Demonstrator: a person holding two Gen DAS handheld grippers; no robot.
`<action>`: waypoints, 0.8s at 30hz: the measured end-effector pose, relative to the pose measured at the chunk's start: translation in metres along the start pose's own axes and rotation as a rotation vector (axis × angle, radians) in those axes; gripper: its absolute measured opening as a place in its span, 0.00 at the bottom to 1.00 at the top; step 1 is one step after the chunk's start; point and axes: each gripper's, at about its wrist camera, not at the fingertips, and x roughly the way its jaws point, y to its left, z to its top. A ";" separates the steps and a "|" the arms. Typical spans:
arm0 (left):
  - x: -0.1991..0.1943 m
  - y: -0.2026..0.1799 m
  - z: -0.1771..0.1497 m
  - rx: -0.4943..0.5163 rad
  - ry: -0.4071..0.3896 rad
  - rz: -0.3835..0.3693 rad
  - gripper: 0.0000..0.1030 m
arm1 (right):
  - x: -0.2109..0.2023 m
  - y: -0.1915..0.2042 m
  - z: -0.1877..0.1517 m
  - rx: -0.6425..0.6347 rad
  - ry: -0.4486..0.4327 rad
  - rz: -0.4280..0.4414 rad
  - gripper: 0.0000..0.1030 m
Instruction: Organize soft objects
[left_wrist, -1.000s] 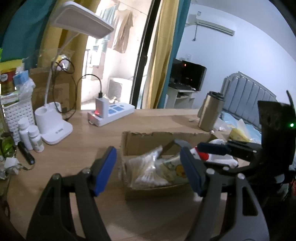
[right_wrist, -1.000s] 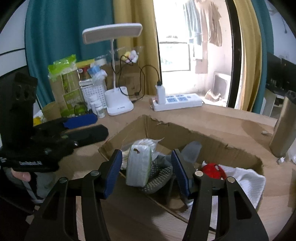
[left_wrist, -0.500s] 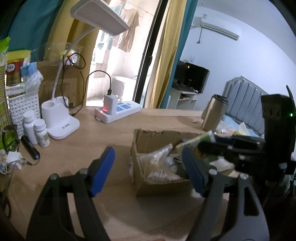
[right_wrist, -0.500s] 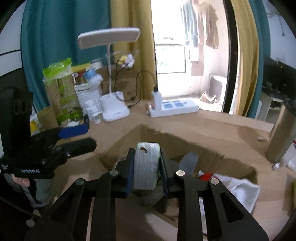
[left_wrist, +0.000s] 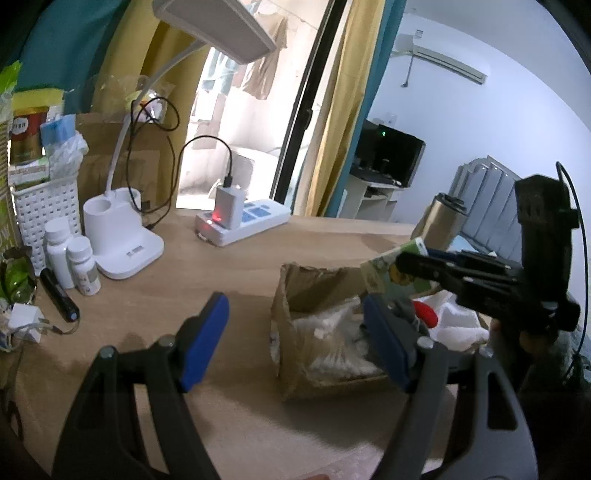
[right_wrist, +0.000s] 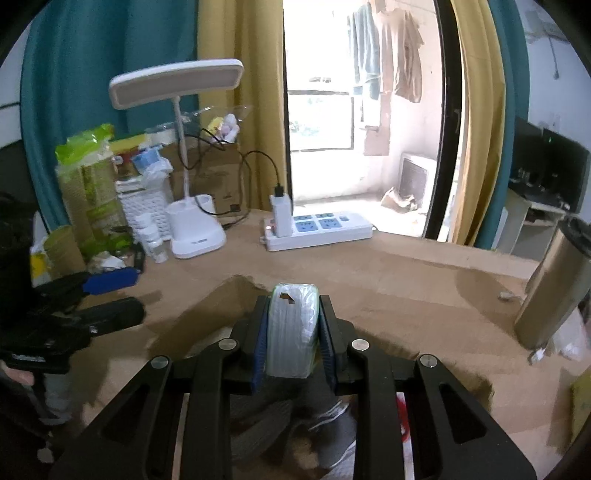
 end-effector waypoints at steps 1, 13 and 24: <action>0.001 0.001 0.000 -0.002 0.000 0.001 0.74 | 0.003 -0.001 0.000 -0.008 0.006 -0.011 0.26; -0.001 -0.006 -0.001 0.015 0.000 -0.001 0.75 | 0.000 0.019 -0.018 -0.054 0.059 0.064 0.32; -0.033 -0.028 -0.001 0.048 -0.053 -0.022 0.75 | -0.045 0.024 -0.023 -0.036 0.003 0.049 0.33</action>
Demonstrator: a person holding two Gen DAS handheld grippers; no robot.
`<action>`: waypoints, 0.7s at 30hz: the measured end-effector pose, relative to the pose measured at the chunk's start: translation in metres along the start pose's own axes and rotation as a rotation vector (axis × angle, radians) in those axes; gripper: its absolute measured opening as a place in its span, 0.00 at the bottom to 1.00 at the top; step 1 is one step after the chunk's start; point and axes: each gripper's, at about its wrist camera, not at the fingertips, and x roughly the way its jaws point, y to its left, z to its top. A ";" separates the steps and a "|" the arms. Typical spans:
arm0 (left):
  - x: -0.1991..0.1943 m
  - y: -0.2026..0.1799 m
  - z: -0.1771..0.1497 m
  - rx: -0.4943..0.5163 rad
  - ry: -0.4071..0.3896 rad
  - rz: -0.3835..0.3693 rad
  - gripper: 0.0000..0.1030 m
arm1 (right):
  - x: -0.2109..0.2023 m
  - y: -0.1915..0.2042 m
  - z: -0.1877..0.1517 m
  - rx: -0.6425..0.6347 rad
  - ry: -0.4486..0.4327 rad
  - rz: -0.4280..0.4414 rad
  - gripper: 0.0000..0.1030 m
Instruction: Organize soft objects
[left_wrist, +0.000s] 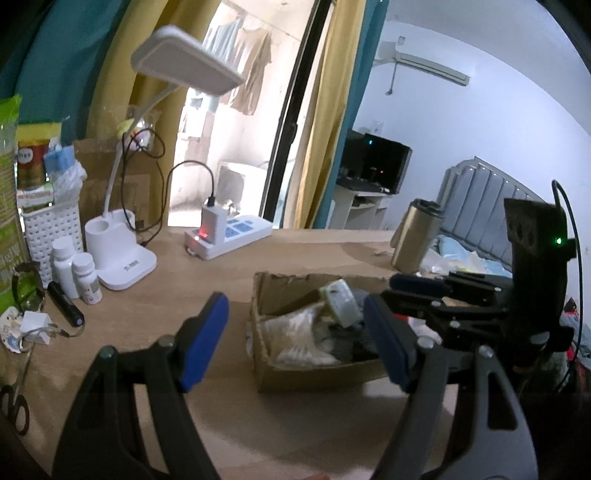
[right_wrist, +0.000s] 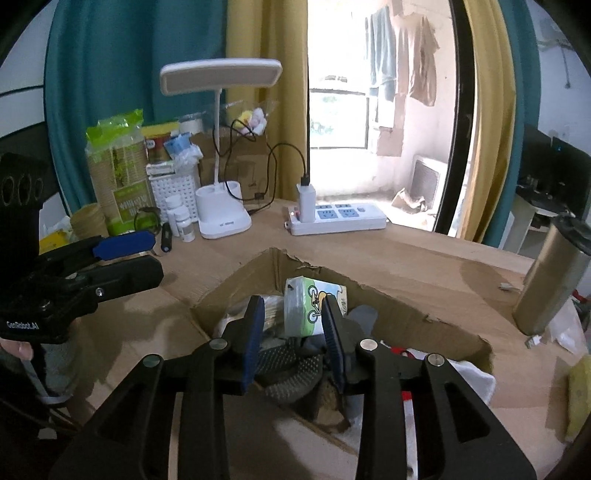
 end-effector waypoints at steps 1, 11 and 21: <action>-0.003 -0.002 0.000 0.003 -0.003 -0.002 0.75 | -0.007 0.000 -0.001 0.004 -0.009 -0.003 0.33; -0.034 -0.033 0.001 0.038 -0.043 -0.032 0.75 | -0.054 0.001 -0.008 0.030 -0.056 -0.059 0.44; -0.049 -0.061 -0.001 0.053 -0.046 -0.065 0.75 | -0.093 -0.001 -0.025 0.078 -0.076 -0.122 0.47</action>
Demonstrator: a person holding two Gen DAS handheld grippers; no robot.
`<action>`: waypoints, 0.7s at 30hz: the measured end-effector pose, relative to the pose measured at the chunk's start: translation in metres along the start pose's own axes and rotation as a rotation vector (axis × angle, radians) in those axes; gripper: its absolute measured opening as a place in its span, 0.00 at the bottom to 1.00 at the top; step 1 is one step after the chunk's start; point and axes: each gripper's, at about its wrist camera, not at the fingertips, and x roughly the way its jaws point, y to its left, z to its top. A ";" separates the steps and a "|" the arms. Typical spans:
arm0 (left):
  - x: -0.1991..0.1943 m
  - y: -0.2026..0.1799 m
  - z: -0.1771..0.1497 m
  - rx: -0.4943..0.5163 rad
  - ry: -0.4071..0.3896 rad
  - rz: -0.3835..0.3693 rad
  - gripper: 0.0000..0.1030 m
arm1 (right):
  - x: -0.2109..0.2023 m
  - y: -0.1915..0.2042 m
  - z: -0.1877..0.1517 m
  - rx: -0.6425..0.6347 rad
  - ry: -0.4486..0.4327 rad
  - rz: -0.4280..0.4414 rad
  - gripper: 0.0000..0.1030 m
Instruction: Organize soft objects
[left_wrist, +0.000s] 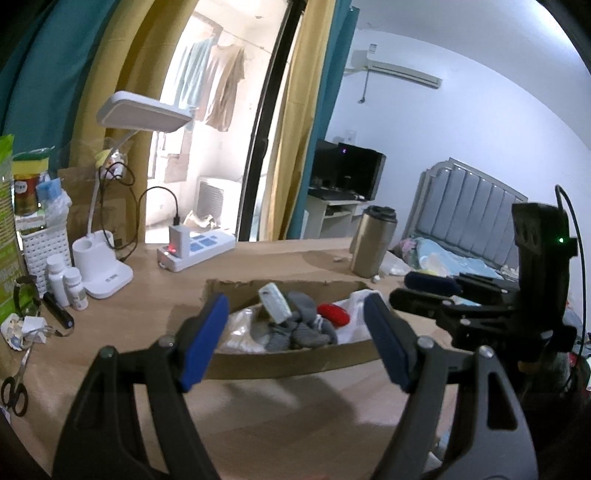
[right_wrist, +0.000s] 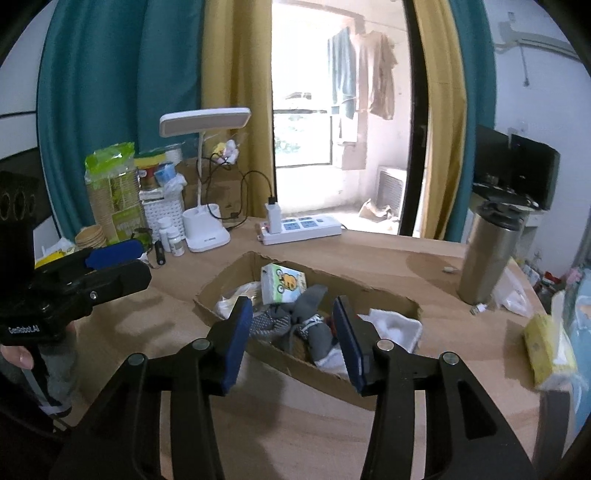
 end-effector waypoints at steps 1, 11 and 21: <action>-0.001 -0.002 0.000 -0.002 0.001 -0.002 0.75 | -0.004 0.000 -0.001 0.002 -0.003 -0.007 0.47; -0.010 -0.026 -0.002 -0.020 0.011 -0.035 1.00 | -0.050 -0.009 -0.013 0.034 -0.064 -0.067 0.56; -0.027 -0.054 0.005 0.081 0.008 0.056 1.00 | -0.087 -0.021 -0.019 0.078 -0.145 -0.111 0.60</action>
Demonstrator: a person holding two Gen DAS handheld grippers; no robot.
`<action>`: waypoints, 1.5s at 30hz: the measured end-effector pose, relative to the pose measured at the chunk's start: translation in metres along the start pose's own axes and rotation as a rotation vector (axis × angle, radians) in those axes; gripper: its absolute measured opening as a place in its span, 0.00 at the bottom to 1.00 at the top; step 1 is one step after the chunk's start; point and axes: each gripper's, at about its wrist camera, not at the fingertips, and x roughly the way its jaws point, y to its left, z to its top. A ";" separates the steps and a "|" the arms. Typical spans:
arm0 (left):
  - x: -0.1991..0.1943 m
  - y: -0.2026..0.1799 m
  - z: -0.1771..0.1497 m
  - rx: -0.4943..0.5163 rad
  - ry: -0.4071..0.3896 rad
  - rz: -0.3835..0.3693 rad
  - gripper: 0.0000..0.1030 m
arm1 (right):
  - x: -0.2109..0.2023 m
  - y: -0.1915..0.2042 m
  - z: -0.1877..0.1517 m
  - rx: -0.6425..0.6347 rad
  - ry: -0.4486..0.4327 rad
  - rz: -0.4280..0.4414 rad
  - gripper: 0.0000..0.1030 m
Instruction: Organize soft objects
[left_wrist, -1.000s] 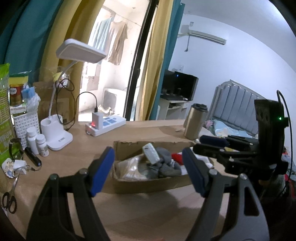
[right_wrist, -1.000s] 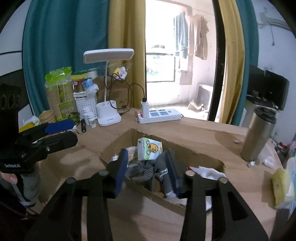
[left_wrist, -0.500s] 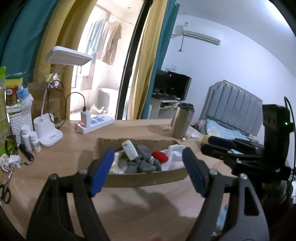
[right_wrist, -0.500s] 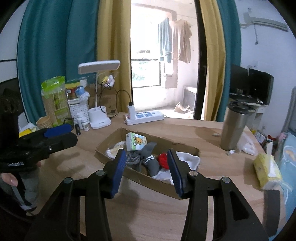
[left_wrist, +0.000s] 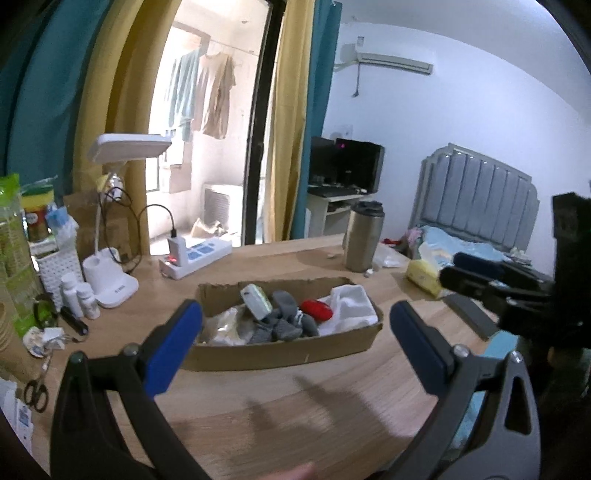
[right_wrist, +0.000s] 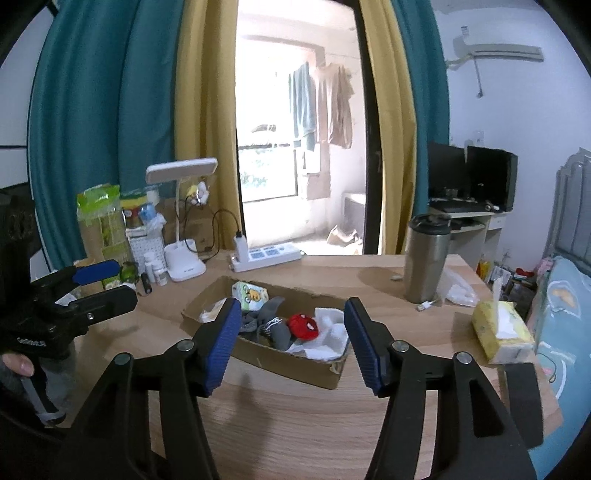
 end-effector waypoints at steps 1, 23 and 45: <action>-0.001 -0.001 0.001 -0.001 0.002 0.010 1.00 | -0.004 -0.001 0.000 0.004 -0.008 -0.001 0.60; -0.028 -0.019 0.013 0.021 -0.075 0.105 1.00 | -0.039 -0.005 0.003 0.013 -0.092 -0.007 0.61; -0.026 -0.019 0.013 0.027 -0.076 0.106 1.00 | -0.034 0.001 0.000 0.012 -0.078 0.010 0.61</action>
